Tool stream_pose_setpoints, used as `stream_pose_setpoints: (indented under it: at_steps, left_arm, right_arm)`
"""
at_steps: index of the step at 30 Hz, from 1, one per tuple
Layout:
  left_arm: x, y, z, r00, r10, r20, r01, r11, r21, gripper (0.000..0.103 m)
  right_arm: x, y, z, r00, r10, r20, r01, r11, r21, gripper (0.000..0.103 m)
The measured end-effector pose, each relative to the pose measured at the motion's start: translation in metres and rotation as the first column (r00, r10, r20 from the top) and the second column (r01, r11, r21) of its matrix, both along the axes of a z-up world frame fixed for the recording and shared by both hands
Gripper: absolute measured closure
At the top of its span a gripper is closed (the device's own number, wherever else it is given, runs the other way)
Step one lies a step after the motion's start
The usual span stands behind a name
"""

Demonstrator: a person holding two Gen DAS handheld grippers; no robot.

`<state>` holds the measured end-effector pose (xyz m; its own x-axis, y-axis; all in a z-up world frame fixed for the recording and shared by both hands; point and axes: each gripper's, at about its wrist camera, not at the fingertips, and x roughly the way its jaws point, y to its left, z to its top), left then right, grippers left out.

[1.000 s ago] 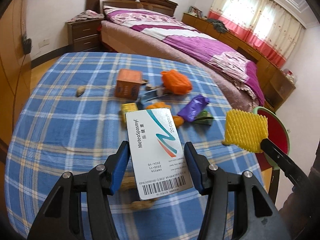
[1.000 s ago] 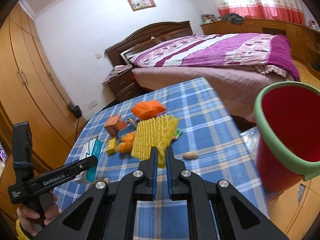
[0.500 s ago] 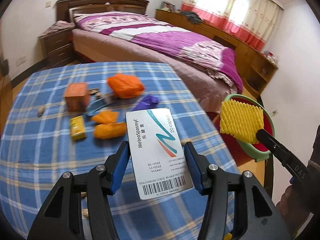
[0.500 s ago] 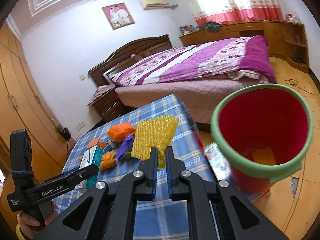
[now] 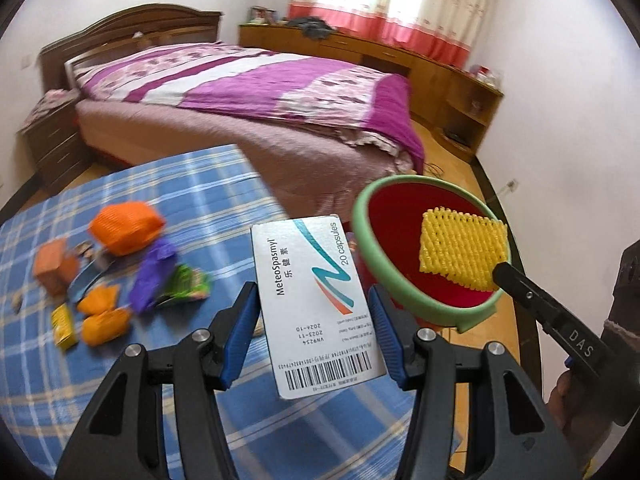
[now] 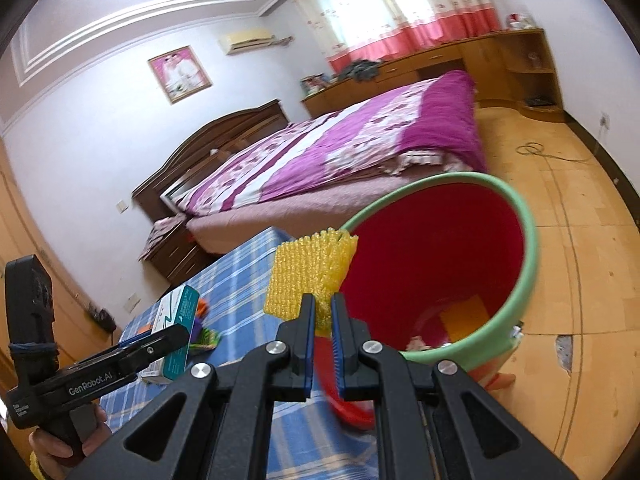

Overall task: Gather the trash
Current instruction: 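Carry the box in the left tool and the foam net in the right tool over the bucket, then open the left tool to drop the box while the right tool releases the foam net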

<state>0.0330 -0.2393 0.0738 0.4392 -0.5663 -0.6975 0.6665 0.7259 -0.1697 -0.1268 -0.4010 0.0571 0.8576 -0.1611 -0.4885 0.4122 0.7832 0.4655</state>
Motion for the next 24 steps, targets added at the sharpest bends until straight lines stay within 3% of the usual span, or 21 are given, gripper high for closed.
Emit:
stream_pose_setpoints:
  at_steps: [7,19,24]
  left_arm:
    - [-0.008,-0.051,-0.005,0.995,-0.1,-0.002,0.1,0.995,0.018,0.046]
    - [-0.007,-0.108,-0.021,0.982,-0.184,-0.03,0.185,0.982,0.045,0.046]
    - [-0.007,-0.122,-0.023,0.978,-0.21,0.007,0.209,0.976,0.059,0.046]
  right_arm:
    - [-0.017,-0.032,-0.008,0.996,-0.084,-0.007,0.084,0.996,0.025,0.093]
    - [-0.03,-0.067,-0.02,0.982,-0.184,-0.044,0.185,0.982,0.021,0.092]
    - [-0.03,-0.073,-0.023,0.977,-0.208,-0.051,0.209,0.978,0.015,0.09]
